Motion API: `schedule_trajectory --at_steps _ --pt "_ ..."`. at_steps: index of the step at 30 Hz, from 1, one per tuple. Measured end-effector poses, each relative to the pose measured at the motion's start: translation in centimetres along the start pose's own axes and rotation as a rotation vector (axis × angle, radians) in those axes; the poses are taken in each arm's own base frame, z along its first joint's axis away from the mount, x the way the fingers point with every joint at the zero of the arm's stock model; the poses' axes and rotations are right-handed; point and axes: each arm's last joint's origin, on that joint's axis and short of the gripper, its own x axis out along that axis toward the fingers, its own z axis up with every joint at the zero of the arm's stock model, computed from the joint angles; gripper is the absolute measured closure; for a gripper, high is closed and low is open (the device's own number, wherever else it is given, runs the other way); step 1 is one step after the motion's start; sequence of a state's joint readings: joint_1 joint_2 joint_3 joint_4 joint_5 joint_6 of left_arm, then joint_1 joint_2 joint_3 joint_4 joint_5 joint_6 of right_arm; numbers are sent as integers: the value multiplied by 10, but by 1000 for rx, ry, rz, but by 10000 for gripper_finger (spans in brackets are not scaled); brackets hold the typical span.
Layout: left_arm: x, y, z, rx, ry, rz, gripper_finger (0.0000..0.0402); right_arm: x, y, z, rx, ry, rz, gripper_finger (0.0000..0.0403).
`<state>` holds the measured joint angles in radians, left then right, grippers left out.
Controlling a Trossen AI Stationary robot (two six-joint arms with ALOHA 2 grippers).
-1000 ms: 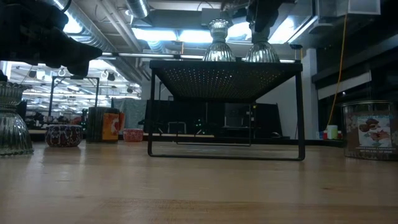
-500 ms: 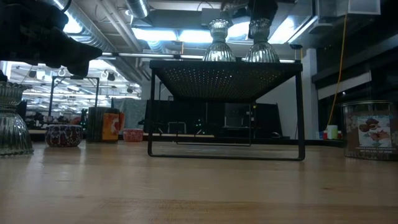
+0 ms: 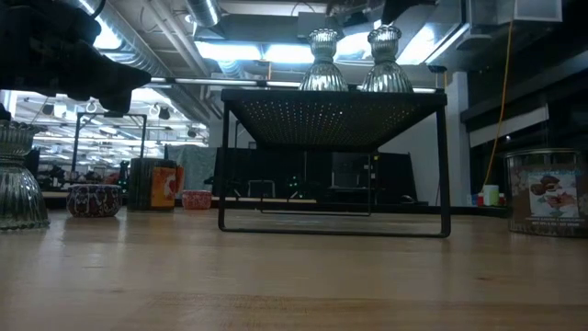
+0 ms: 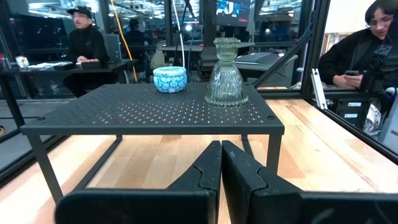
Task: Pick & Place candle stick holders
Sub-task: Put the brown scented candle on the shelf
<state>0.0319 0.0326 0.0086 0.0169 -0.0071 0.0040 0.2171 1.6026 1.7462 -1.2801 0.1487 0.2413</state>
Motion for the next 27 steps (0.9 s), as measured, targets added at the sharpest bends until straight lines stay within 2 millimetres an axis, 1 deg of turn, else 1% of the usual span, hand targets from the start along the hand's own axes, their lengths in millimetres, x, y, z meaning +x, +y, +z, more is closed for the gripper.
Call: schedule_trajectory --at_steps 4,7,12,17,27 --pt "0 0 0 0 -1 0 395 -9 -3 -8 1 12 -88 56" --pt "0 0 0 0 -1 0 395 -16 -6 -15 18 38 -105 52" --pt "0 0 0 0 -1 0 395 -20 -10 -24 40 53 -146 28" --pt "0 0 0 0 0 0 395 -14 -15 -43 86 92 -171 6" --pt "0 0 0 0 0 0 395 2 -26 -95 232 188 -170 3"
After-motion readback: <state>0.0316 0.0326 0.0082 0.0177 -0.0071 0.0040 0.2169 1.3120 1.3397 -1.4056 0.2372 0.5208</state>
